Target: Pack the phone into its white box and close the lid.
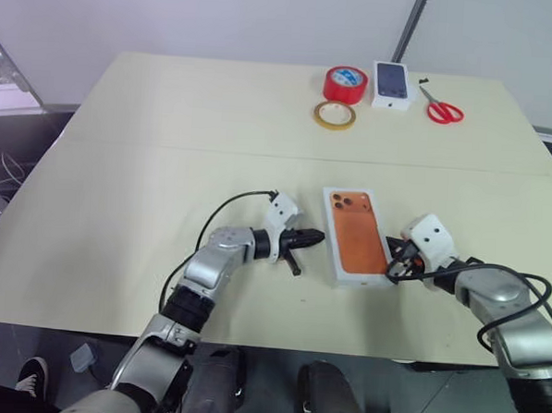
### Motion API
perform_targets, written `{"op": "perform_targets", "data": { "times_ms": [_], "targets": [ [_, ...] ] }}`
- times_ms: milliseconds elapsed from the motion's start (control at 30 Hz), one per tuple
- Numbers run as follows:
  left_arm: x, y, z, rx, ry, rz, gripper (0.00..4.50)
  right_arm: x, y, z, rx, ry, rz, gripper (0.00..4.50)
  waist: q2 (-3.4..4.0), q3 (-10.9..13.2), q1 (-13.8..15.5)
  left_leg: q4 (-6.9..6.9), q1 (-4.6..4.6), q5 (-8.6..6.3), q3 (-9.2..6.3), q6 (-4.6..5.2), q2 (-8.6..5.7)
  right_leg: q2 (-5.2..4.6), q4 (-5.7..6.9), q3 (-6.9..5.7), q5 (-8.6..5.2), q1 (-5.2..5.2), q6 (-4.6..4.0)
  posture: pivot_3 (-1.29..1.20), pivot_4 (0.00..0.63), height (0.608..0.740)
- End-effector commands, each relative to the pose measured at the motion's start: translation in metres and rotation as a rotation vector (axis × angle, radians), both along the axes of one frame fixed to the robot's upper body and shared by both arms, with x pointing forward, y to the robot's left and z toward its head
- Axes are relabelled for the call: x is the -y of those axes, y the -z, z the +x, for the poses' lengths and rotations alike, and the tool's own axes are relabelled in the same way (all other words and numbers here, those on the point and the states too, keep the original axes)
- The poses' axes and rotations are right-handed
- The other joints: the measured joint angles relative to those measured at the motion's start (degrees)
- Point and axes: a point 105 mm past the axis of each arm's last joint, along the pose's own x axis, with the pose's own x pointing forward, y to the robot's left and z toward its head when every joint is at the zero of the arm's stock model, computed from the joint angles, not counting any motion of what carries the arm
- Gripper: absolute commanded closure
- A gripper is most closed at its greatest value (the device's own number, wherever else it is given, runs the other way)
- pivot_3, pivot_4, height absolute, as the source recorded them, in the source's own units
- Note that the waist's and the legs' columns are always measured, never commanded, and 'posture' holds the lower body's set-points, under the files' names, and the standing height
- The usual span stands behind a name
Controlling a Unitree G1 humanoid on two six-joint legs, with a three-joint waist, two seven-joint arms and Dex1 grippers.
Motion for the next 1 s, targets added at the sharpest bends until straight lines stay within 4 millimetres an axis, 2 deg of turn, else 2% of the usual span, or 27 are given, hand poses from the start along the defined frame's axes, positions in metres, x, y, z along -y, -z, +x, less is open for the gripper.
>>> {"op": "perform_targets", "data": {
  "times_ms": [33, 333, 533, 600, 867, 933, 1000],
  "targets": [
    [0.005, -0.014, 0.001, 0.043, 0.016, -0.033, 4.50, -0.004, -0.010, 0.002, 0.039, -0.025, -0.012, 4.48, 0.00, 0.0, 0.0, 0.00, 0.00, 0.00, 0.00, 0.00, 0.00, 0.00, 0.00, 0.00, 0.00, 0.00, 0.00, 0.00, 0.150, 0.728],
    [0.001, -0.006, -0.015, 0.030, 0.085, -0.008, 4.50, 0.007, -0.009, 0.002, 0.043, -0.017, -0.050, 4.48, 0.00, 0.0, 0.0, 0.00, 0.01, 0.00, 0.00, 0.00, 0.00, 0.00, 0.00, 0.00, 0.00, 0.02, 0.00, 0.00, 0.150, 0.728],
    [-0.004, -0.003, -0.010, 0.023, 0.047, -0.003, 4.50, 0.012, -0.009, 0.001, 0.040, -0.015, -0.071, 4.48, 0.01, 0.0, 0.0, 0.01, 0.01, 0.00, 0.00, 0.00, 0.00, 0.00, 0.00, 0.00, 0.00, 0.01, 0.00, 0.00, 0.150, 0.728],
    [-0.006, -0.006, -0.009, 0.036, 0.041, -0.005, 4.50, 0.021, -0.008, 0.001, 0.034, 0.003, -0.101, 4.48, 0.01, 0.0, 0.1, 0.01, 0.00, 0.00, 0.00, 0.00, 0.00, 0.00, 0.00, 0.00, 0.00, 0.01, 0.00, 0.00, 0.150, 0.728],
    [-0.025, -0.026, -0.003, 0.048, 0.034, -0.066, 4.50, 0.039, -0.019, 0.001, 0.049, 0.008, -0.160, 4.48, 0.01, 0.0, 0.0, 0.02, 0.01, 0.00, 0.00, 0.00, 0.01, 0.00, 0.00, 0.00, 0.00, 0.02, 0.00, 0.00, 0.150, 0.728],
    [-0.027, -0.035, 0.000, 0.079, 0.025, -0.088, 4.50, 0.040, -0.027, 0.003, 0.073, 0.003, -0.139, 4.48, 0.01, 0.0, 0.0, 0.02, 0.01, 0.00, 0.00, 0.00, 0.01, 0.00, 0.00, 0.00, 0.00, 0.02, 0.00, 0.00, 0.150, 0.728],
    [-0.021, -0.060, 0.010, 0.097, 0.006, -0.169, 4.50, 0.030, -0.051, 0.009, 0.148, -0.012, -0.002, 4.48, -0.01, 0.0, 0.0, 0.03, 0.00, 0.00, 0.00, 0.00, 0.00, 0.00, 0.00, 0.00, 0.00, 0.03, 0.00, 0.00, 0.150, 0.728]
  ]
}}
